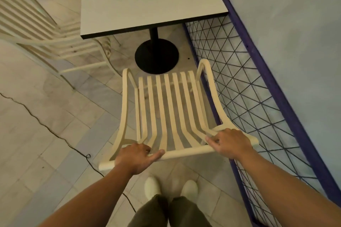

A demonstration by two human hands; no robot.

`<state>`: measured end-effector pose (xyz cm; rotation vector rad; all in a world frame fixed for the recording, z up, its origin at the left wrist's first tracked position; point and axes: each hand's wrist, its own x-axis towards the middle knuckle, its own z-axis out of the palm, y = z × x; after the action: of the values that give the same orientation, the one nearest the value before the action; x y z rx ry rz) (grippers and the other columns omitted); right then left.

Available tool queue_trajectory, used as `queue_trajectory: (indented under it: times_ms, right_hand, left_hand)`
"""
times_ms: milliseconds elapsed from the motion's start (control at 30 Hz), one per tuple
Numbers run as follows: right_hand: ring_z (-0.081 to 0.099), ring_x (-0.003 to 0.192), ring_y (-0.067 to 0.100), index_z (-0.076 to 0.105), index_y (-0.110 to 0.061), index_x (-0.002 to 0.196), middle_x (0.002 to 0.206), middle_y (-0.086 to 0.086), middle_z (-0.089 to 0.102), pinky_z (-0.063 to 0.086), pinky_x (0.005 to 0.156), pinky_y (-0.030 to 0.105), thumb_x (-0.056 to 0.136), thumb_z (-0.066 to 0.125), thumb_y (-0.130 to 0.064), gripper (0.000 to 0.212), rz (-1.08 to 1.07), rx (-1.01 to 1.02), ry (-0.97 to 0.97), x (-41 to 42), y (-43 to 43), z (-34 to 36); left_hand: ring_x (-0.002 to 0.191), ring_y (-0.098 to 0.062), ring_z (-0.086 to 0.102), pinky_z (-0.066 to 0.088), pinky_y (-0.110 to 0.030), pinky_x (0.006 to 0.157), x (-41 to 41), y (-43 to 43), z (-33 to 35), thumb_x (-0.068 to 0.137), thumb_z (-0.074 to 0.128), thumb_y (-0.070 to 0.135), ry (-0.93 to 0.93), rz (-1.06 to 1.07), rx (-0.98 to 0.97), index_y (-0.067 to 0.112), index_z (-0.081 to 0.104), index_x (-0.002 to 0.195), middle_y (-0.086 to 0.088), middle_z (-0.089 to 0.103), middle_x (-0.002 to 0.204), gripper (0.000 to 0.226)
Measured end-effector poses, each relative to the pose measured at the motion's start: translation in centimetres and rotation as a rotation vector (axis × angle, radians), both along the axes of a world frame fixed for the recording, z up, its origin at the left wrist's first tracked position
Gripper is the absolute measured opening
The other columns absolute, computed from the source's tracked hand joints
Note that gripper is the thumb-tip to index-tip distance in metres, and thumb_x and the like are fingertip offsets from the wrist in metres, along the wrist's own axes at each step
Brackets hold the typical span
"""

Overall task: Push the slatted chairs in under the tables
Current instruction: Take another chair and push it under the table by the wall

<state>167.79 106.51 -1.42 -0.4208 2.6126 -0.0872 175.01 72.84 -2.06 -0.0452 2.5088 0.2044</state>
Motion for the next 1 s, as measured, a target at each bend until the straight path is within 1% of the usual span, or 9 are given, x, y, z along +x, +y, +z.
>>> queue_trajectory:
  times_ms: [167, 300, 400, 467, 533, 633, 700, 833, 1000]
  right_hand:
    - [0.060, 0.066, 0.008, 0.078, -0.035, 0.102, 0.073, -0.008, 0.066, 0.048, 0.061, 0.028, 0.092, 0.023, -0.076, 0.070, 0.027, -0.008, -0.026, -1.0, 0.2, 0.3]
    - [0.059, 0.075, 0.003, 0.070, -0.038, 0.111, 0.087, -0.015, 0.064, 0.052, 0.069, 0.029, 0.078, 0.022, -0.090, 0.077, 0.074, -0.052, -0.115, -1.2, 0.9, 0.4]
    - [0.061, 0.087, 0.003, 0.062, -0.041, 0.126, 0.106, -0.017, 0.065, 0.051, 0.075, 0.027, 0.084, 0.049, -0.077, 0.056, 0.122, -0.054, -0.207, -1.2, 1.6, 0.9]
    - [0.062, 0.097, 0.006, 0.053, -0.043, 0.137, 0.120, -0.014, 0.065, 0.050, 0.079, 0.028, 0.086, 0.061, -0.064, 0.056, 0.164, -0.014, -0.230, -1.3, 2.1, 0.9]
    - [0.063, 0.100, 0.008, 0.048, -0.044, 0.141, 0.123, -0.012, 0.066, 0.051, 0.082, 0.029, 0.086, 0.058, -0.067, 0.061, 0.191, 0.006, -0.207, -1.3, 2.5, 0.8]
    - [0.064, 0.097, 0.009, 0.053, -0.041, 0.139, 0.116, -0.010, 0.068, 0.054, 0.084, 0.033, 0.064, 0.020, -0.099, 0.100, 0.226, -0.027, -0.168, -1.3, 2.7, 1.2]
    - [0.064, 0.093, 0.009, 0.055, -0.040, 0.136, 0.113, -0.009, 0.068, 0.054, 0.082, 0.032, 0.055, 0.004, -0.099, 0.113, 0.254, -0.046, -0.126, -1.5, 2.7, 1.5]
    - [0.061, 0.084, 0.010, 0.061, -0.036, 0.115, 0.102, -0.010, 0.067, 0.054, 0.075, 0.033, 0.065, 0.003, -0.099, 0.099, 0.286, -0.079, -0.114, -1.7, 3.4, 0.4]
    - [0.061, 0.083, 0.012, 0.062, -0.033, 0.111, 0.101, -0.010, 0.067, 0.054, 0.074, 0.035, 0.068, 0.013, -0.099, 0.094, 0.305, -0.095, -0.117, -3.8, 5.0, 0.3]
  left_hand:
    - [0.088, -0.012, 0.062, 0.050, -0.029, 0.075, -0.9, 0.3, 0.2, 0.079, 0.018, 0.095, -0.016, -0.029, 0.000, 0.033, 0.070, 0.119, 0.010, 0.068, 0.100, 0.090]
    - [0.093, -0.011, 0.064, 0.051, -0.030, 0.081, -0.8, -0.6, 0.2, 0.078, 0.033, 0.094, -0.059, -0.122, 0.085, 0.036, 0.064, 0.126, 0.011, 0.068, 0.106, 0.081]
    - [0.111, -0.013, 0.061, 0.049, -0.034, 0.094, 0.0, -1.8, 0.1, 0.086, 0.054, 0.073, -0.083, -0.171, 0.098, 0.041, 0.049, 0.142, 0.011, 0.064, 0.128, 0.065]
    - [0.114, -0.012, 0.060, 0.049, -0.033, 0.095, 0.4, -1.8, 0.0, 0.091, 0.058, 0.062, -0.020, -0.174, 0.052, 0.045, 0.045, 0.144, 0.014, 0.063, 0.131, 0.057]
    - [0.107, -0.010, 0.062, 0.050, -0.031, 0.088, 0.6, -1.1, 0.1, 0.091, 0.051, 0.072, 0.039, -0.167, -0.007, 0.045, 0.051, 0.137, 0.016, 0.065, 0.122, 0.053]
    - [0.093, -0.006, 0.061, 0.047, -0.027, 0.076, 0.7, 0.0, 0.2, 0.079, 0.029, 0.095, 0.069, -0.125, -0.065, 0.044, 0.056, 0.131, 0.017, 0.066, 0.108, 0.077]
    - [0.090, -0.005, 0.060, 0.046, -0.025, 0.073, 0.8, 0.0, 0.2, 0.071, 0.017, 0.101, 0.071, -0.099, -0.084, 0.044, 0.057, 0.131, 0.018, 0.066, 0.105, 0.091]
    - [0.082, -0.001, 0.057, 0.041, -0.022, 0.068, 0.6, 0.9, 0.8, 0.052, -0.007, 0.102, 0.046, -0.063, -0.117, 0.044, 0.057, 0.128, 0.020, 0.059, 0.097, 0.115]
    - [0.084, -0.001, 0.055, 0.040, -0.020, 0.070, -0.6, 2.8, 1.1, 0.050, -0.007, 0.102, 0.042, 0.003, -0.098, 0.043, 0.055, 0.134, 0.019, 0.064, 0.106, 0.120]
